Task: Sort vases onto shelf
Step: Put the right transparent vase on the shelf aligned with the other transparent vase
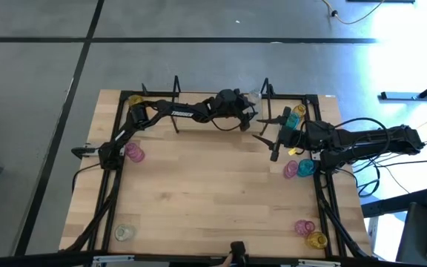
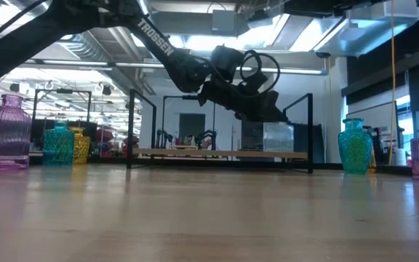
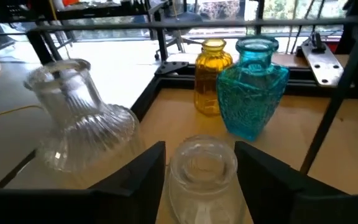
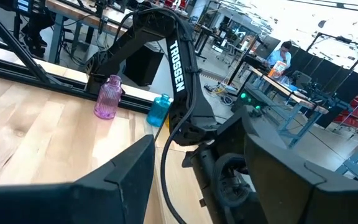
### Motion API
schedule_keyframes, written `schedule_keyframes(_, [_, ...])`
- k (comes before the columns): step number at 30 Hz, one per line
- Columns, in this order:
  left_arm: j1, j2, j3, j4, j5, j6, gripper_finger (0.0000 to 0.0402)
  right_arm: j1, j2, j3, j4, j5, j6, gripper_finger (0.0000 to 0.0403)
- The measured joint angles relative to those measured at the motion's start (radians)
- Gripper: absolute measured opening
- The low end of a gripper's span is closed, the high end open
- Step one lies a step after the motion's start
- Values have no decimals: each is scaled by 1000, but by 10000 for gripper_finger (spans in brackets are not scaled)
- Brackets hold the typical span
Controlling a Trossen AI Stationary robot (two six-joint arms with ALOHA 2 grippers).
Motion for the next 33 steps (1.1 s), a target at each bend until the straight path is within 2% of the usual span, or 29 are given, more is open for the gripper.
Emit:
schedule_keyframes(20, [-1, -3, 0, 5, -14, -12, 201, 0, 0, -1, -11, -9, 0, 237])
schedule_keyframes(24, [-6, -3, 0, 5, -87, -32, 215, 0, 0, -1, -11, -12, 0, 237])
schedule_keyframes(33, [-36, -49, 0, -23, -101, 16, 218, 0, 0, -2, -20, -12, 5, 237])
